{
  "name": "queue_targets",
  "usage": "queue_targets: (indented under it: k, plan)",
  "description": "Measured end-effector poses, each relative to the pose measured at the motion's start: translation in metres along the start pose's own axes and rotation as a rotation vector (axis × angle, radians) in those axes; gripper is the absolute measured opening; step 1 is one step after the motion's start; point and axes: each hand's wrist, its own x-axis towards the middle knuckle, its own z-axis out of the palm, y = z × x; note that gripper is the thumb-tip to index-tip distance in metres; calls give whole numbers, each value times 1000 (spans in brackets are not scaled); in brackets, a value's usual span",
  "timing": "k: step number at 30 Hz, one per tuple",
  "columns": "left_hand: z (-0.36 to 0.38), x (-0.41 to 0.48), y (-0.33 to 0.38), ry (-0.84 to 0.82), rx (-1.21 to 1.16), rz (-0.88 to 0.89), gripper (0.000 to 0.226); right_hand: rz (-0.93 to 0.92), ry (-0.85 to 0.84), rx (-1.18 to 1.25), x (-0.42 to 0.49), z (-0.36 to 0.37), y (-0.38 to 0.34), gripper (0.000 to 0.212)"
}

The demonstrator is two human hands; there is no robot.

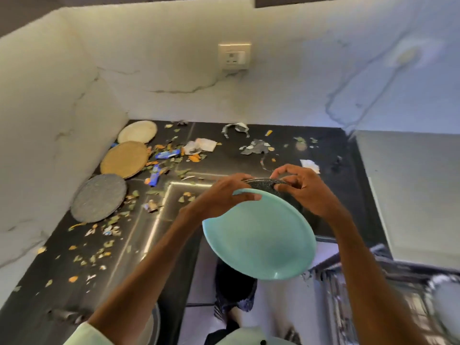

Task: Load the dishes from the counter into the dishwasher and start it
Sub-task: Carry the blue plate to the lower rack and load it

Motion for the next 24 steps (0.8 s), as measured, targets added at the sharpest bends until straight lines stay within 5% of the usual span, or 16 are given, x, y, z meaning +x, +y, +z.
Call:
queue_targets:
  k: [9,15,24]
  plan:
    - [154,105,139,-158,127,157,48,167,506,94,-185,-127,84,10]
    - [247,141,230,-292,119,250,48,354,691,-134,-297,-177,128,30]
    - [356,190,311,-511,165,386,67,638,1068,-244,-393,-210,175,15]
